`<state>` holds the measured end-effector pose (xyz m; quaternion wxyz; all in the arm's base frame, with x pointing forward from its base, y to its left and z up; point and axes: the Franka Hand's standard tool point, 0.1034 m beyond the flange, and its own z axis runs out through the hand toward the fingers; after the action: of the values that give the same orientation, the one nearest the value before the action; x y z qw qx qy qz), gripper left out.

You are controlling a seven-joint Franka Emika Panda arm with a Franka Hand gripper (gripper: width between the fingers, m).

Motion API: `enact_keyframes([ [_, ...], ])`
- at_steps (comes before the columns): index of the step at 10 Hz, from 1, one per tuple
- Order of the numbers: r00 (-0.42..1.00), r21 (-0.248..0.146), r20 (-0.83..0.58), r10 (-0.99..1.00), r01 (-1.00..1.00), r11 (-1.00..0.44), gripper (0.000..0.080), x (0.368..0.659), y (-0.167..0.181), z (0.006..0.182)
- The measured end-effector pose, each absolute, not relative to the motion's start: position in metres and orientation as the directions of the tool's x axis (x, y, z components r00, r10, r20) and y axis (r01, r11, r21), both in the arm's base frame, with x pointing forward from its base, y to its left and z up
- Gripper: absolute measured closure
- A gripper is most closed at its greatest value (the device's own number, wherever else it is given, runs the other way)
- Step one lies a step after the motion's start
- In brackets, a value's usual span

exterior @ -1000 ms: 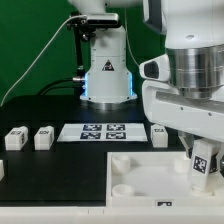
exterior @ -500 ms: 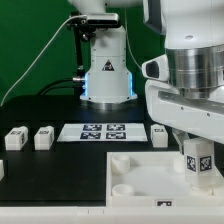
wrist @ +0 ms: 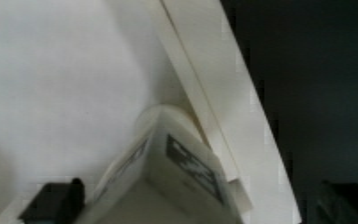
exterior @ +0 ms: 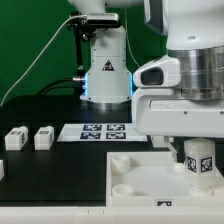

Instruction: Assemble one leg

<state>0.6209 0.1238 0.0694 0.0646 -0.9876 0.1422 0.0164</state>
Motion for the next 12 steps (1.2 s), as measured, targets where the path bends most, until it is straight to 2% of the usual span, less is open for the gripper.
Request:
enact_keyframes([
  [4,0.994,-0.125,-0.003,0.106,0.105,-0.987,0.0150,0.6175,0.1196,0.0656],
  [6,0.975,-0.121,0.011,0.220,0.220,-0.968,0.0150,0.6157,0.1201,0.0677],
  [9,0.985,-0.121,0.006,0.173,0.172,-0.978,0.0150,0.6131,0.1223,0.0719],
  [11,0.985,-0.121,0.006,0.172,0.172,-0.978,0.0419,0.6130,0.1221,0.0717],
  [12,0.985,-0.114,0.005,0.171,0.170,-0.979,0.0501,0.6134,0.1174,0.0712],
])
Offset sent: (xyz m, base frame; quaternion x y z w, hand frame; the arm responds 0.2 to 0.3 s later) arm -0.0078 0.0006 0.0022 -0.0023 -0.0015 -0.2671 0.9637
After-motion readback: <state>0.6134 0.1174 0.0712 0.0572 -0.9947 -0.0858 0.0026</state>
